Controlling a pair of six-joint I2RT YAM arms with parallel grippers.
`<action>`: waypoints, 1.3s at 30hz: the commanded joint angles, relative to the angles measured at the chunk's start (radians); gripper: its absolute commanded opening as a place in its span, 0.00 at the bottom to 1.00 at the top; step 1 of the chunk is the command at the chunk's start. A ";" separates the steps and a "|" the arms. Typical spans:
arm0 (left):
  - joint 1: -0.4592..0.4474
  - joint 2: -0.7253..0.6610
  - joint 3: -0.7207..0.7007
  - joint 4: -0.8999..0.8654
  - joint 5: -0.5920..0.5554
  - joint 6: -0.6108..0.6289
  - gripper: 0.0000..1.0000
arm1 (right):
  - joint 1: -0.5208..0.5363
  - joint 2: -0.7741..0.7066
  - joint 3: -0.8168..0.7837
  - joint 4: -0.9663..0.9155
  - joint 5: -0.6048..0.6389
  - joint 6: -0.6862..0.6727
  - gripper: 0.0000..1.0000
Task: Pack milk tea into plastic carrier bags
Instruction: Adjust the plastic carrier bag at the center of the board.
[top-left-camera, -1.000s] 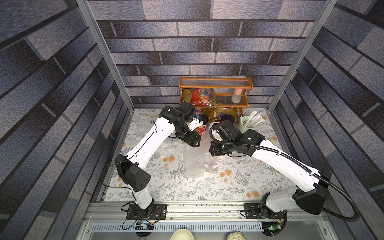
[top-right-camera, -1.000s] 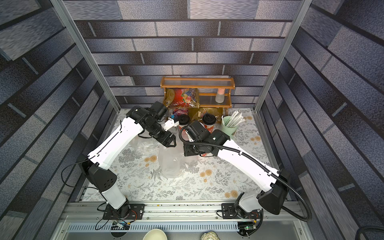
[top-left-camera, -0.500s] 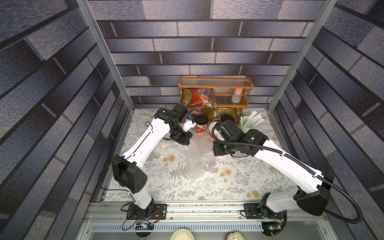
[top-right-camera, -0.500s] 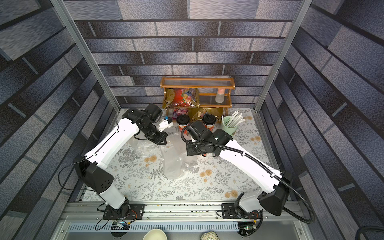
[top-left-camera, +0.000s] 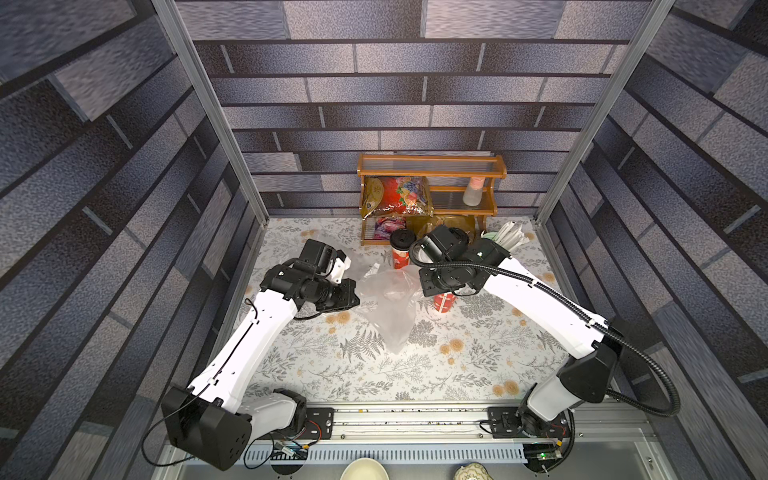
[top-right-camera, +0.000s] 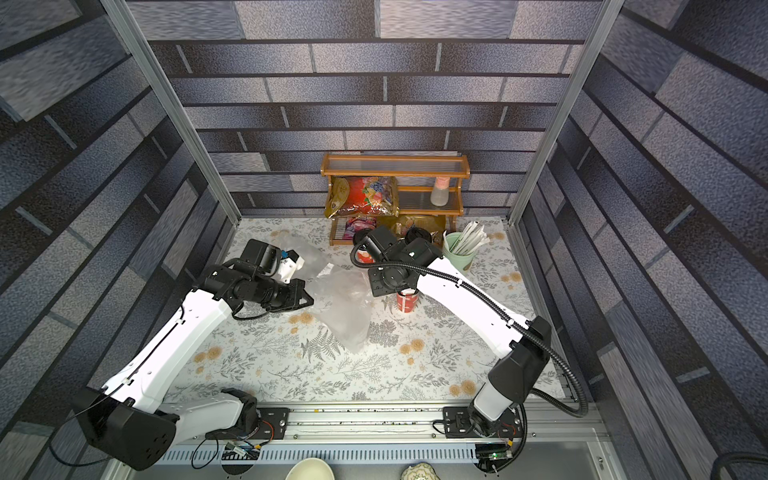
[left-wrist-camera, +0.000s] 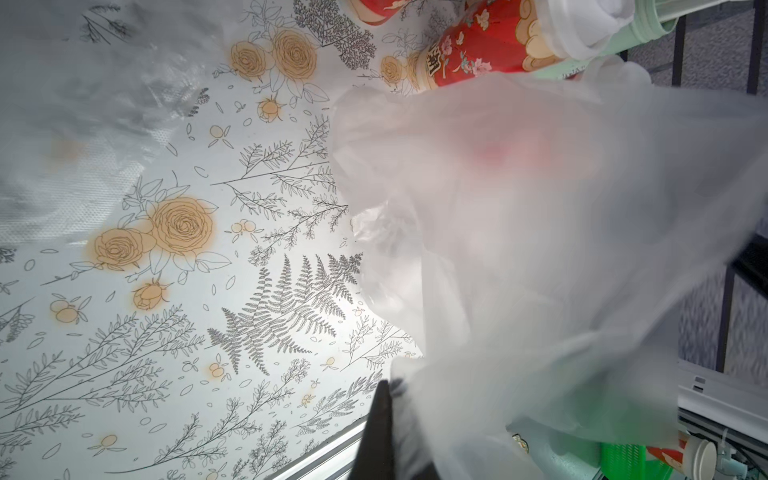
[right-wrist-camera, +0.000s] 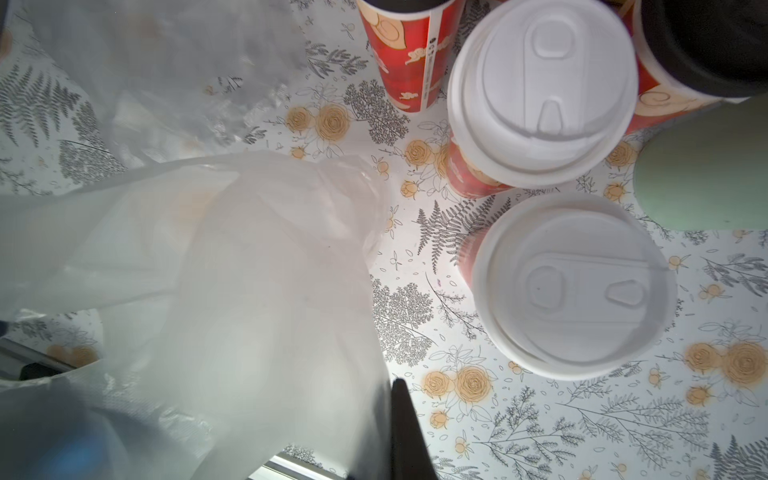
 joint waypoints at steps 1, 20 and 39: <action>-0.047 0.002 0.007 0.081 0.000 -0.107 0.00 | -0.010 0.008 0.022 -0.035 -0.037 -0.026 0.00; -0.098 0.026 0.040 0.178 0.015 -0.222 0.00 | 0.072 -0.036 0.241 -0.184 -0.035 0.116 0.83; -0.108 0.054 0.070 0.041 -0.051 -0.138 0.00 | 0.129 0.113 0.175 -0.230 0.009 0.109 0.37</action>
